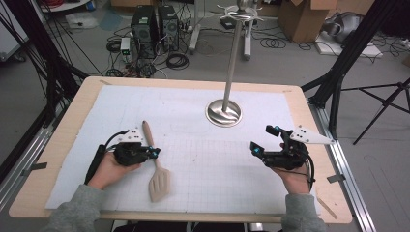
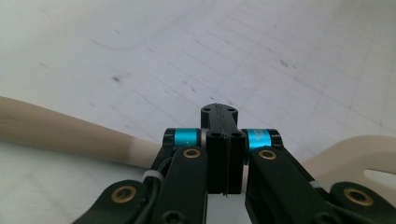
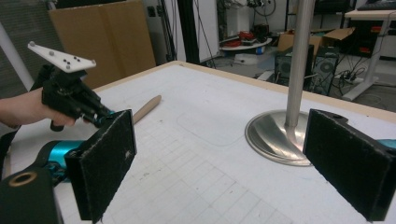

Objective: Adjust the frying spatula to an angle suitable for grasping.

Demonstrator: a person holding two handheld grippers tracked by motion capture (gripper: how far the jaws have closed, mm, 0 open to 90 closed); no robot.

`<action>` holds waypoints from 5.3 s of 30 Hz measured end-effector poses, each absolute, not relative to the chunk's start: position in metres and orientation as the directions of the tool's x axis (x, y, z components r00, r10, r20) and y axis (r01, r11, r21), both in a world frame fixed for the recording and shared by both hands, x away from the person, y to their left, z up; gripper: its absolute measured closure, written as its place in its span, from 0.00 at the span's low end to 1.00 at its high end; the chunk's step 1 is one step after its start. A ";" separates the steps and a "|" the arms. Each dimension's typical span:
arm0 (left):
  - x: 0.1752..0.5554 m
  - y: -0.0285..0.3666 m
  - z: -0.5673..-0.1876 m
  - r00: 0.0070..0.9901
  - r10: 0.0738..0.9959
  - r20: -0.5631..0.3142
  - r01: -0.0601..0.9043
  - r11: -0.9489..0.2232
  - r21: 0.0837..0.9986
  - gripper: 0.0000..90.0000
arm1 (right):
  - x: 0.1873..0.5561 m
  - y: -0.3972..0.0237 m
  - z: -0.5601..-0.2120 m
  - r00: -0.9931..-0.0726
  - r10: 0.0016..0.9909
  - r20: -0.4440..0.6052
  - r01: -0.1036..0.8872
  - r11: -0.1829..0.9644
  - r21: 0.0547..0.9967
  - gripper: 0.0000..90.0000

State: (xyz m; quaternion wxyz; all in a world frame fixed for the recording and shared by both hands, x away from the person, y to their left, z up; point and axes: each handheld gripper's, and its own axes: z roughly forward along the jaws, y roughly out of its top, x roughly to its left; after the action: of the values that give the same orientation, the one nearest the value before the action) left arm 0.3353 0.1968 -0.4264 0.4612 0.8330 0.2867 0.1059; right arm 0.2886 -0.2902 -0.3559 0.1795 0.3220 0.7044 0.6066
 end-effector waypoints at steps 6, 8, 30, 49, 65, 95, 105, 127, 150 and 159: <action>0.343 0.226 -0.426 0.766 0.638 -0.080 0.392 -0.365 0.844 1.00 | 0.290 -0.289 -0.357 -0.737 0.662 0.137 0.233 0.058 0.971 0.09; 0.348 0.237 -0.429 0.733 0.677 -0.070 0.404 -0.350 0.845 1.00 | 0.290 -0.287 -0.358 -0.742 0.658 0.131 0.232 0.068 0.970 0.09; 0.368 0.223 -0.447 0.700 0.714 -0.030 0.450 -0.407 0.795 1.00 | 0.290 -0.282 -0.359 -0.744 0.656 0.125 0.239 0.087 0.967 0.09; 0.374 0.202 -0.446 0.707 0.707 0.003 0.399 -0.403 0.823 1.00 | 0.290 -0.279 -0.361 -0.741 0.662 0.116 0.241 0.100 0.965 0.09; 0.371 0.192 -0.433 0.711 0.702 -0.042 0.396 -0.350 0.849 1.00 | 0.292 -0.281 -0.365 -0.736 0.667 0.118 0.250 0.105 0.963 0.09; 0.332 0.155 -0.439 0.853 0.522 -0.032 0.373 -0.563 0.737 1.00 | 0.289 -0.285 -0.363 -0.735 0.665 0.133 0.246 0.078 0.966 0.09; 0.324 0.171 -0.440 0.865 0.499 -0.044 0.365 -0.567 0.739 1.00 | 0.288 -0.287 -0.362 -0.732 0.667 0.136 0.245 0.071 0.967 0.09; 0.346 0.231 -0.436 0.717 0.689 -0.106 0.470 -0.365 0.804 1.00 | 0.290 -0.282 -0.366 -0.733 0.668 0.124 0.253 0.100 0.962 0.09; 0.382 0.188 -0.446 0.716 0.695 -0.061 0.465 -0.411 0.784 1.00 | 0.287 -0.285 -0.369 -0.722 0.682 0.117 0.259 0.110 0.959 0.09; 0.382 0.168 -0.447 0.788 0.614 -0.034 0.394 -0.461 0.795 1.00 | 0.287 -0.285 -0.371 -0.716 0.687 0.125 0.273 0.111 0.956 0.09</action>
State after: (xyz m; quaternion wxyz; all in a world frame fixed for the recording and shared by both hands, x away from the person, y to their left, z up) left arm 0.3821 0.1681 -0.4470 0.4246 0.8449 0.2984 0.1296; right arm 0.2866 -0.2854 -0.3708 0.1787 0.3315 0.7234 0.5786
